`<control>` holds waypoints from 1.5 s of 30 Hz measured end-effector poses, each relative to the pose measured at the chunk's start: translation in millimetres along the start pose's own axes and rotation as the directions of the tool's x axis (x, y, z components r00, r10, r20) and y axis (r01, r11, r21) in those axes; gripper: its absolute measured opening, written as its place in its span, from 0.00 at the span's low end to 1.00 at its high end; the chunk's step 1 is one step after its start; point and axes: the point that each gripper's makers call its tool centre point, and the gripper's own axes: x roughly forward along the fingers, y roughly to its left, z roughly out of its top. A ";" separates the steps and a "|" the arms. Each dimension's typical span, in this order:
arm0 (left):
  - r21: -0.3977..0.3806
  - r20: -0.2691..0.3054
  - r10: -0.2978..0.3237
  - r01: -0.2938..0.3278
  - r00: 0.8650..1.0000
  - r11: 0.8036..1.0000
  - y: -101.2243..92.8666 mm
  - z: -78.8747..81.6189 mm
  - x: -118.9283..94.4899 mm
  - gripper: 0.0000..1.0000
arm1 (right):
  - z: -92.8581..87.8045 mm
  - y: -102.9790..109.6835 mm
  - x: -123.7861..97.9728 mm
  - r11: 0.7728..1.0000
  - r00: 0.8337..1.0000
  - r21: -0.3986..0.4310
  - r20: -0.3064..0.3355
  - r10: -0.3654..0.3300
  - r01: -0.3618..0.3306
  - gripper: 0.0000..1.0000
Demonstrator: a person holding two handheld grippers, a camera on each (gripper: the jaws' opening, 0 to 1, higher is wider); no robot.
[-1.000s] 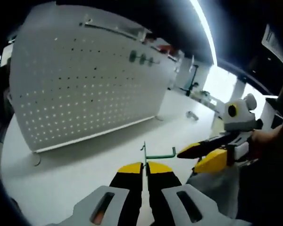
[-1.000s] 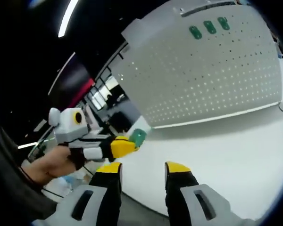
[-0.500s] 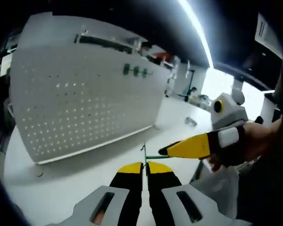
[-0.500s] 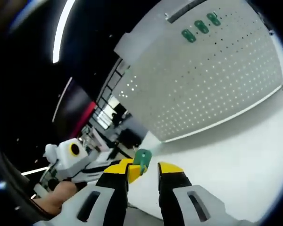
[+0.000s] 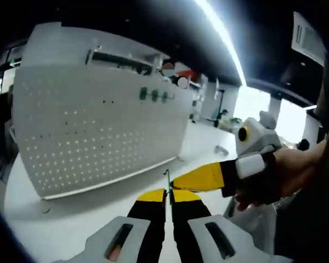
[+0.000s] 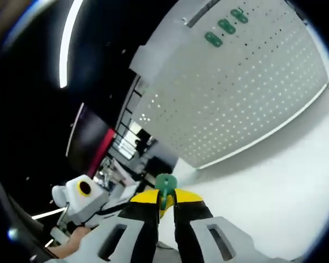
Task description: Insert the hook assembly into the mounting plate slot until the hook locks in place.
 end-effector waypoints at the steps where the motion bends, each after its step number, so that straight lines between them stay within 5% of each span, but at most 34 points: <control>1: 0.005 0.005 0.002 -0.002 1.000 1.000 -0.3 0.9 -0.3 0.02 | 0.4 0.0 -0.3 1.000 1.000 -0.002 0.001 0.003 -0.003 0.05; 7: 0.025 0.003 0.010 -0.010 1.000 1.000 -0.7 0.6 -0.1 0.02 | 0.0 1.6 0.3 0.999 1.000 0.038 -0.004 0.008 -0.008 0.01; 17: 0.047 -0.001 0.029 -0.029 1.000 0.998 -0.3 0.7 -0.1 0.03 | -0.1 5.7 0.2 0.998 1.000 -0.060 -0.001 0.004 -0.004 0.00; 26: -0.023 0.002 0.008 -0.008 1.000 1.000 0.1 -1.3 1.9 0.04 | 0.6 5.4 -0.3 0.986 1.000 -0.166 -0.012 -0.011 0.009 0.00; 37: -0.034 -0.019 0.002 -0.002 1.000 0.999 1.8 -7.1 -2.0 0.09 | 3.8 10.8 0.3 0.942 0.999 -0.335 -0.025 -0.022 0.012 0.00; 45: -0.044 -0.029 0.001 -0.002 1.000 0.999 4.8 -7.5 -5.0 0.26 | 5.1 13.6 1.2 0.905 0.999 -0.425 -0.034 -0.027 0.010 0.00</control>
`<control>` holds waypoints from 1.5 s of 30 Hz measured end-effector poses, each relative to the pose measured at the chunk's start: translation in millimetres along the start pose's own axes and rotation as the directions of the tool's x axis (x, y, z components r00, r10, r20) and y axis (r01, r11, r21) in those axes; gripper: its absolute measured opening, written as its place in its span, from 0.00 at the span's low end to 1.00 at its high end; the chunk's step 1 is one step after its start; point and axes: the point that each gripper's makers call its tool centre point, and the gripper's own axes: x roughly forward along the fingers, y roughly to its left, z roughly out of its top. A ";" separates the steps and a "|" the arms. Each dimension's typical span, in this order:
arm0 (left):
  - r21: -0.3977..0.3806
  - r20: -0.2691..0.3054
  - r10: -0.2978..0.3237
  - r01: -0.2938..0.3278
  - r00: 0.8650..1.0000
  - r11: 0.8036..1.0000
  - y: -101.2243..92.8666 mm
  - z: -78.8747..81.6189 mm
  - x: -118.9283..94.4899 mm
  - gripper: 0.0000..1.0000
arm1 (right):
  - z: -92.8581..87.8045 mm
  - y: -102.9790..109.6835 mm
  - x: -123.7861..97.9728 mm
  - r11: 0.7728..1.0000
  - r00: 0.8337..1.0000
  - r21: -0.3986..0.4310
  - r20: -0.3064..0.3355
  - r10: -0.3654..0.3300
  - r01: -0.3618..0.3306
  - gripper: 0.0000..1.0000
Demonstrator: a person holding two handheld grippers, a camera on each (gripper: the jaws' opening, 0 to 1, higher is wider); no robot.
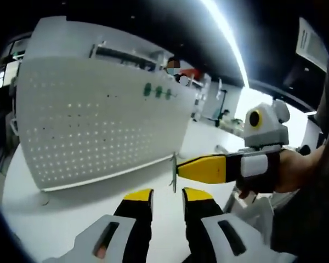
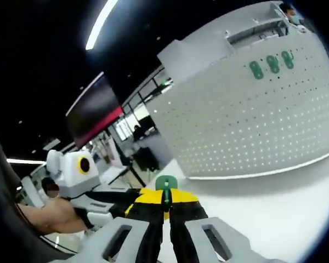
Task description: Insert the hook assembly into the mounting plate slot until the hook locks in place.
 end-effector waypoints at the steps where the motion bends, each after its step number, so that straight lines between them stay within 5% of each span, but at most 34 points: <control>1: 0.003 0.001 -0.003 0.003 1.000 1.000 -0.7 0.7 -0.2 0.28 | 0.0 1.0 0.4 0.999 1.000 -0.034 -0.007 0.002 -0.002 0.00; 8: 0.016 0.003 -0.017 0.017 1.000 1.000 -6.7 4.4 0.7 0.46 | 5.1 6.5 0.8 0.986 1.000 -0.165 -0.012 -0.005 0.002 0.00; 10: 0.022 0.005 -0.019 0.019 1.000 1.000 -8.0 5.0 1.2 0.50 | 13.6 8.6 0.1 0.968 1.000 -0.252 0.013 -0.009 0.012 0.00; 16: 0.033 0.001 -0.027 0.027 1.000 0.999 -11.6 4.2 1.7 0.66 | 20.5 7.8 1.4 0.952 1.000 -0.304 0.012 -0.014 0.017 0.00; 29: 0.000 0.052 -0.046 0.046 0.998 0.999 -19.9 13.0 -1.2 0.92 | 26.3 -15.4 -4.0 0.942 0.998 -0.329 0.014 -0.061 0.063 0.00; 45: -0.033 0.094 -0.076 0.079 0.993 0.996 -33.7 28.4 -3.0 1.00 | 37.7 -28.0 -3.7 0.927 0.995 -0.363 0.037 -0.088 0.095 0.00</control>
